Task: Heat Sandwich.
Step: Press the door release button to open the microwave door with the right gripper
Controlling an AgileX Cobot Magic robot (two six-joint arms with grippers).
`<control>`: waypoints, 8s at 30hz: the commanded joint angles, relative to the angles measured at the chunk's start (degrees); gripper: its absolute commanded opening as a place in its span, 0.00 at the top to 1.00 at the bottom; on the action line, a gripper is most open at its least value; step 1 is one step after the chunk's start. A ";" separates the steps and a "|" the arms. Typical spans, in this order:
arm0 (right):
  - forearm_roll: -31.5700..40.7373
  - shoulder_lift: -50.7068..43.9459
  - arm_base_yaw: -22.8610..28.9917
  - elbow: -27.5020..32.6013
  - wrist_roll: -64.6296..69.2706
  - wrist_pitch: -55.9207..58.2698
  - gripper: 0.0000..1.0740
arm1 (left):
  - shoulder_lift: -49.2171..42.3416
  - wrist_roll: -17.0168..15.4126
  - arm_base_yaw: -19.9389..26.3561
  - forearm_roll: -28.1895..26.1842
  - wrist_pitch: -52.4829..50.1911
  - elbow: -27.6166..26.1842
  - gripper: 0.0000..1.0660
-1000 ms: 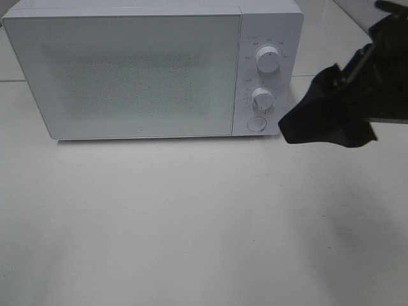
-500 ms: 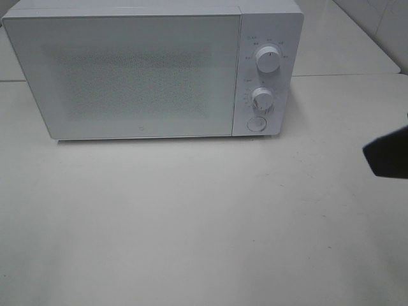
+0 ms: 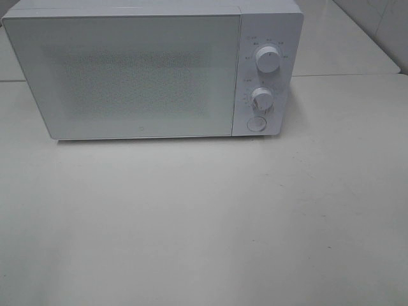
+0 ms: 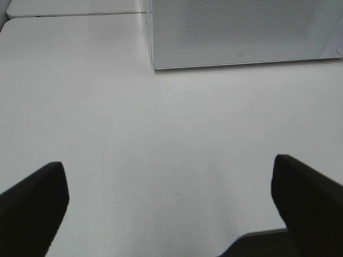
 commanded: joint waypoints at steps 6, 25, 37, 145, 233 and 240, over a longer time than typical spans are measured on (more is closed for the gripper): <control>-0.57 -10.77 -13.46 2.92 -2.69 2.23 0.29 | -0.97 -0.17 0.29 -0.46 -0.52 0.00 0.09; -1.15 -27.96 -28.93 5.84 -4.30 3.84 0.29 | -0.92 -0.17 0.29 -0.46 -0.52 0.00 0.09; -1.38 -27.96 -28.93 8.25 -4.58 -2.06 0.29 | -0.34 -0.17 0.29 -0.46 -0.52 0.00 0.09; 30.42 53.00 -8.54 21.83 -21.14 -111.50 0.29 | -0.34 -0.17 0.29 -0.46 -0.52 0.00 0.09; 56.55 74.66 15.76 10.14 65.15 -116.88 1.00 | -0.34 -0.17 0.29 -0.46 -0.52 0.00 0.09; 51.22 78.09 11.29 6.65 66.98 -116.48 1.00 | -0.34 -0.17 0.29 -0.46 -0.52 0.00 0.09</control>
